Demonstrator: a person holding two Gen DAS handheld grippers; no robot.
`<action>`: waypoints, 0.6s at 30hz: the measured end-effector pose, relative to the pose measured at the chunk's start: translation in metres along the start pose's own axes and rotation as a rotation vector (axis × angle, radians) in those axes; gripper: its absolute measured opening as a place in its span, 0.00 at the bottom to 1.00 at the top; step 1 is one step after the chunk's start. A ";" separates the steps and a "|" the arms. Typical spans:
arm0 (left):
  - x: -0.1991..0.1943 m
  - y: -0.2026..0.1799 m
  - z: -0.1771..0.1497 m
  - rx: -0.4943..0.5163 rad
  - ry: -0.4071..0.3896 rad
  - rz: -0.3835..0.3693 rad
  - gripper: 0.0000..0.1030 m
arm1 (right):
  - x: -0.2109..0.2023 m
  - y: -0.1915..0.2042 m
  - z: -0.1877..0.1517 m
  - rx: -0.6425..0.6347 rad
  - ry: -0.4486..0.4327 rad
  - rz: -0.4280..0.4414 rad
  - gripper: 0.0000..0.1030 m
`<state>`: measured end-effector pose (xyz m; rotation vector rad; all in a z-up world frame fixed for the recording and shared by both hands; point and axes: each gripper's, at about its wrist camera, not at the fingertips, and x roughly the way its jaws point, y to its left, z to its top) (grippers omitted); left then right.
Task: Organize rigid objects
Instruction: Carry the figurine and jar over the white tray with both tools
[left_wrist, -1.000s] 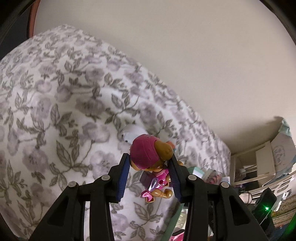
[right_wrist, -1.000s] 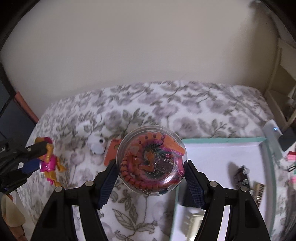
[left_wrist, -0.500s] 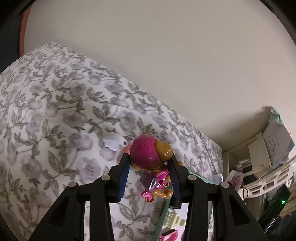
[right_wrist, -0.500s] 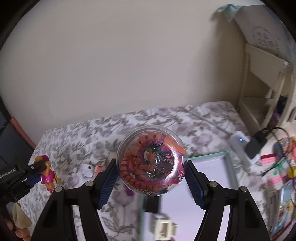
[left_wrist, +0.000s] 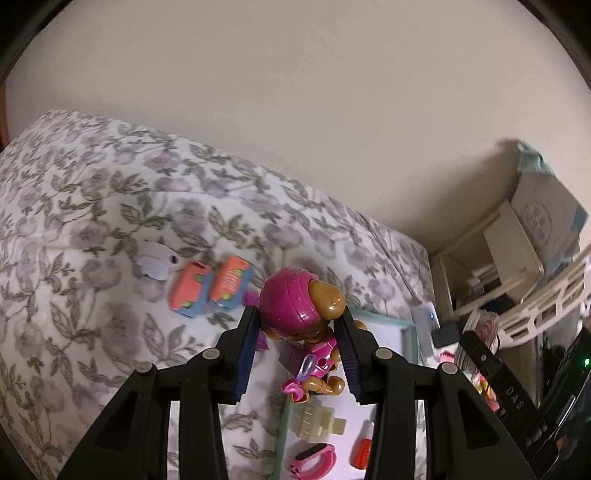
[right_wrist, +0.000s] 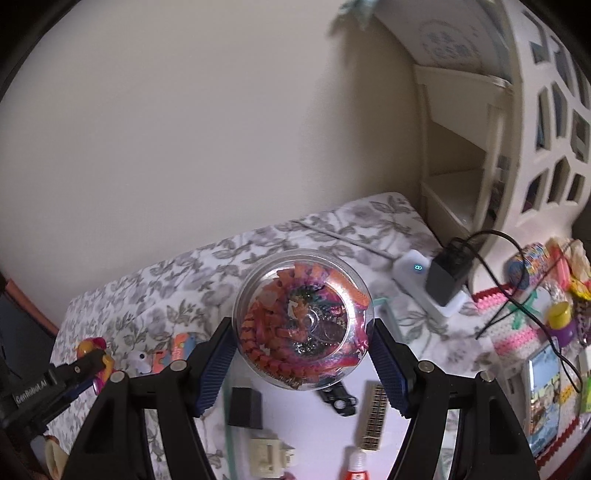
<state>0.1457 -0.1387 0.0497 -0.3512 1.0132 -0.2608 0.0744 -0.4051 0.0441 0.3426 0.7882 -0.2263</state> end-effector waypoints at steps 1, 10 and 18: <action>0.003 -0.006 -0.003 0.015 0.006 -0.002 0.42 | 0.001 -0.007 0.000 0.009 0.005 -0.012 0.72; 0.053 -0.054 -0.037 0.177 0.092 -0.008 0.42 | 0.040 -0.041 -0.014 0.024 0.146 -0.118 0.72; 0.090 -0.065 -0.060 0.234 0.170 -0.009 0.42 | 0.079 -0.051 -0.036 0.019 0.263 -0.142 0.72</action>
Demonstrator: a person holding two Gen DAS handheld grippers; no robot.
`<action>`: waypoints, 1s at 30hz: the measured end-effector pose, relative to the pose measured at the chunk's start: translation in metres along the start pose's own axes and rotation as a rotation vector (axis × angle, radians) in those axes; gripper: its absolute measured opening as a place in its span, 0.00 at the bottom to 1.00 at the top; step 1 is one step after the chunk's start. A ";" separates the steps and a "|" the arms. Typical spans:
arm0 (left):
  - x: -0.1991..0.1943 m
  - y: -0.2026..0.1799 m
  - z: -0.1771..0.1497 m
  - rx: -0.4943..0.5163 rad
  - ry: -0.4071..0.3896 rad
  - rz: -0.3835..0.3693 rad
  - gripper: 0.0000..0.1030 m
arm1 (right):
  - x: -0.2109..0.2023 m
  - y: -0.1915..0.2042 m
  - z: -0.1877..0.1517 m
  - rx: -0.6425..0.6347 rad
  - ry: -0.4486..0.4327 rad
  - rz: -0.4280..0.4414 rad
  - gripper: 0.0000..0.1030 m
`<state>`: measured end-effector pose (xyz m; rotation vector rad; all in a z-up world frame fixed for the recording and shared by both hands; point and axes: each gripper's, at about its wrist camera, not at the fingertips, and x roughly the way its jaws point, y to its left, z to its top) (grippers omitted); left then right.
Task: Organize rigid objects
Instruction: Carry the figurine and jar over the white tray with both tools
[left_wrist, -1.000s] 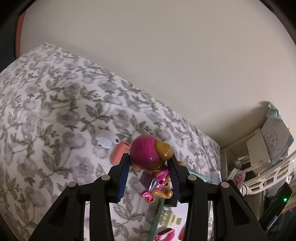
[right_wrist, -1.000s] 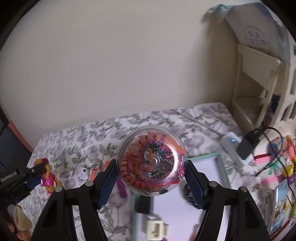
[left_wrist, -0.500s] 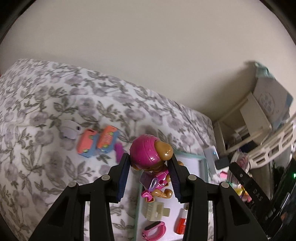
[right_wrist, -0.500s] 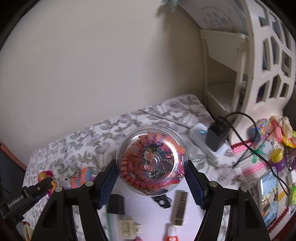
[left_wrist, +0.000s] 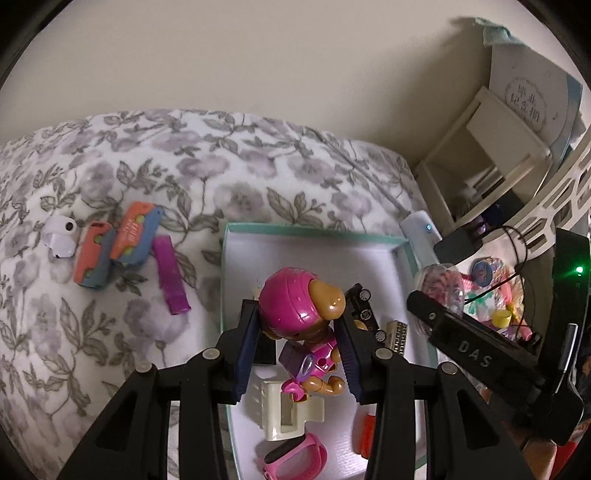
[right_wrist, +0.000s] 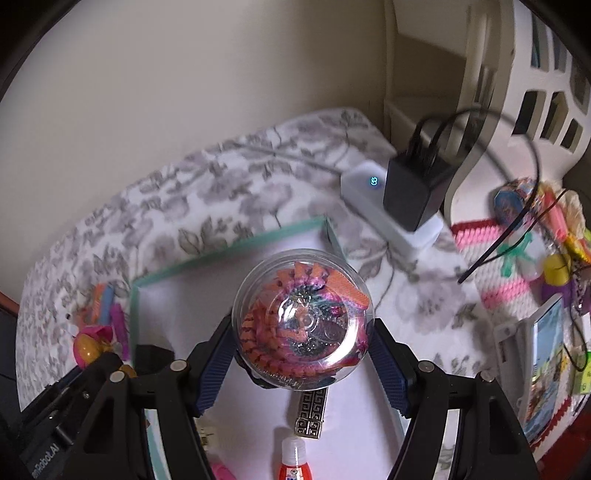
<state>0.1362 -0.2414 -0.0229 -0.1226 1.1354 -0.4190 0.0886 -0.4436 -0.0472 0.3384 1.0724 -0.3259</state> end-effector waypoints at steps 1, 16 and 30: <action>0.003 0.000 -0.001 0.002 0.004 -0.005 0.42 | 0.006 0.000 -0.001 0.001 0.016 -0.002 0.72; 0.026 -0.011 -0.011 0.051 -0.005 -0.001 0.42 | 0.031 0.002 -0.009 -0.001 0.099 -0.016 0.72; 0.033 -0.014 -0.013 0.065 -0.001 0.000 0.42 | 0.032 0.001 -0.009 0.005 0.115 -0.013 0.72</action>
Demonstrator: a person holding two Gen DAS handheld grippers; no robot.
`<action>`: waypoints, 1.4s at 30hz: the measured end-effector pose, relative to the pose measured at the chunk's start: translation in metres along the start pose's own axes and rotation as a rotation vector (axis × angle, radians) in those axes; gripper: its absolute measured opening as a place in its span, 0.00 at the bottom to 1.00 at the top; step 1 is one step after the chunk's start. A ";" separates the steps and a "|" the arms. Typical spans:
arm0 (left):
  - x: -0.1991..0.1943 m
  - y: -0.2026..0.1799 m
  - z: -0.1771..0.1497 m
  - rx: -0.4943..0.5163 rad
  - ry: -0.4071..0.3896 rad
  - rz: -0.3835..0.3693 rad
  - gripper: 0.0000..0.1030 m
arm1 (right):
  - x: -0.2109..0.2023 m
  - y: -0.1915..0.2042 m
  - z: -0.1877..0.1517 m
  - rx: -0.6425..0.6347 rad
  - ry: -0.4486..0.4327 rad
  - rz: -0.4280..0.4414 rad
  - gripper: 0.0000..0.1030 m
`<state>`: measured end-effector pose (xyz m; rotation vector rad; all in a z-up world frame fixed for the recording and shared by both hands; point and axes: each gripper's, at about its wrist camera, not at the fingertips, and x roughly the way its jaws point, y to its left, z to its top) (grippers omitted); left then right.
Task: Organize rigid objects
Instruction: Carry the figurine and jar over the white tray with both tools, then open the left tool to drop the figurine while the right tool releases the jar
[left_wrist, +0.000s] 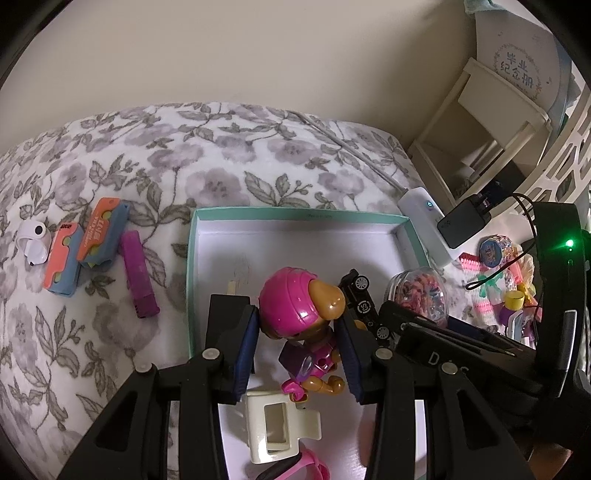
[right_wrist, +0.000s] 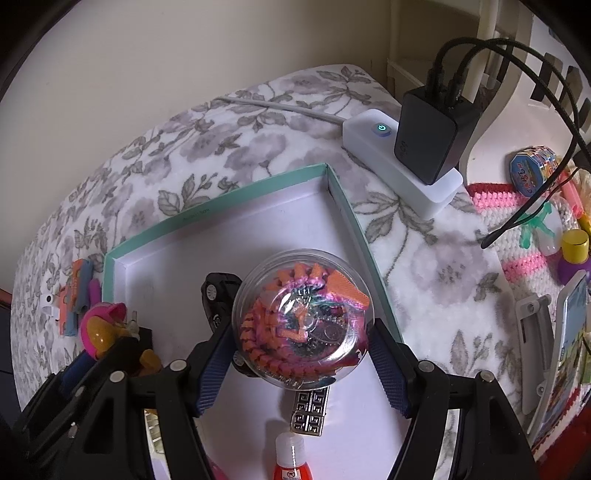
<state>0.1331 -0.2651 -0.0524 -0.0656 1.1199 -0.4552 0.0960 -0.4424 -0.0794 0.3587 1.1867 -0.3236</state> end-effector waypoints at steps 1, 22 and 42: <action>0.001 0.000 -0.001 -0.001 0.001 0.000 0.42 | 0.000 0.000 0.000 0.001 0.001 0.000 0.72; -0.002 0.008 0.005 -0.042 0.032 -0.012 0.50 | 0.002 0.002 0.002 -0.004 0.020 -0.023 0.72; -0.032 0.041 0.022 -0.166 0.006 -0.011 0.59 | -0.029 0.002 0.007 -0.009 -0.047 -0.024 0.75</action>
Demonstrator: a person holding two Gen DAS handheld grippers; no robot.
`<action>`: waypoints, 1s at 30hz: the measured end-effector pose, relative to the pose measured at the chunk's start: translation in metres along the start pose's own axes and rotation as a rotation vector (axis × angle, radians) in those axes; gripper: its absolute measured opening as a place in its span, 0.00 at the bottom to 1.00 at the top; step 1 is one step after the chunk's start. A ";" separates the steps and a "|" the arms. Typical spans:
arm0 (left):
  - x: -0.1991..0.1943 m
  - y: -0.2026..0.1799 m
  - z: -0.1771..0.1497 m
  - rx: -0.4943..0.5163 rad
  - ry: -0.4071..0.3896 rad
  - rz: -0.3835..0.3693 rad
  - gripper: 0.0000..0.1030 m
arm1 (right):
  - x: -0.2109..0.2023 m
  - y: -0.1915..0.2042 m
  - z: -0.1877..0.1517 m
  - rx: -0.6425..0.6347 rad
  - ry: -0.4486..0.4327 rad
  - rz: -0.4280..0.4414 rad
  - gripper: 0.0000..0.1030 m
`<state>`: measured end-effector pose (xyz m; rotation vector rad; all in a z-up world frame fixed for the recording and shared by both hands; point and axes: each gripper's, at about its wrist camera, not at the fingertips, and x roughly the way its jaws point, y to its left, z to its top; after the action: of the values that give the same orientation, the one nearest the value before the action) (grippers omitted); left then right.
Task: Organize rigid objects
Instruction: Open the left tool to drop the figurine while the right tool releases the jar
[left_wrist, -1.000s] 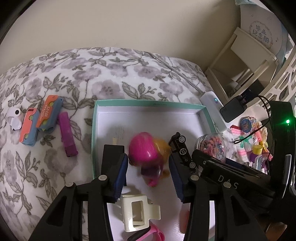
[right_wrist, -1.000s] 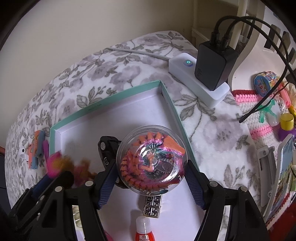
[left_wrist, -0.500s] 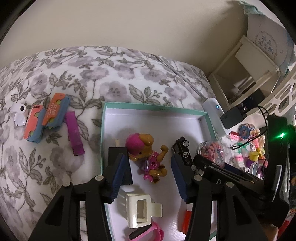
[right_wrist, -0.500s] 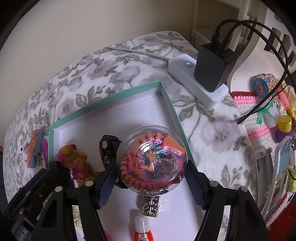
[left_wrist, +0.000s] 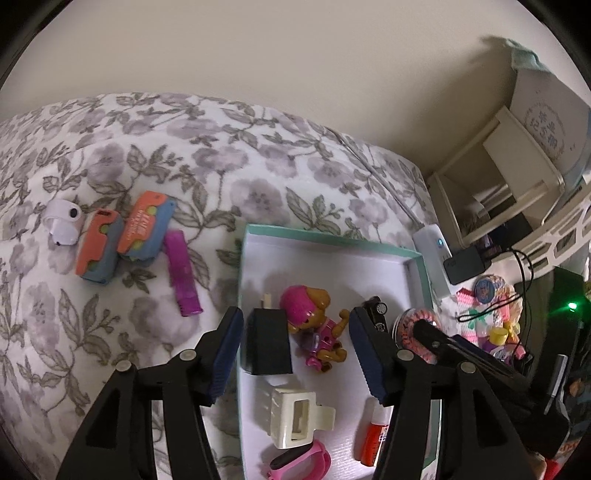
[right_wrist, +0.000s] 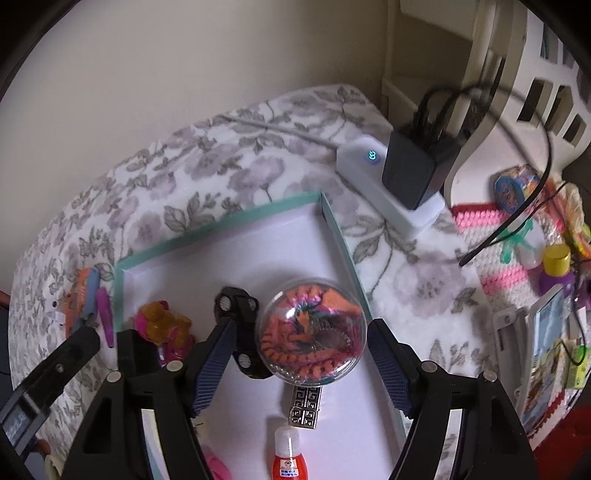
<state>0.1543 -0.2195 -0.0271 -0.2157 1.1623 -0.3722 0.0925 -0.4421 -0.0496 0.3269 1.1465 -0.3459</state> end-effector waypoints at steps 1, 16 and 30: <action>-0.002 0.002 0.001 -0.004 -0.003 0.005 0.60 | -0.006 0.001 0.001 -0.003 -0.015 -0.001 0.75; -0.035 0.022 0.015 -0.039 -0.095 0.056 0.82 | -0.058 0.027 0.010 -0.051 -0.161 0.022 0.89; -0.046 0.060 0.020 -0.119 -0.140 0.145 0.92 | -0.052 0.056 0.008 -0.109 -0.178 0.022 0.99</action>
<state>0.1671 -0.1470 -0.0012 -0.2555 1.0556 -0.1578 0.1039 -0.3901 0.0052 0.2082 0.9817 -0.2860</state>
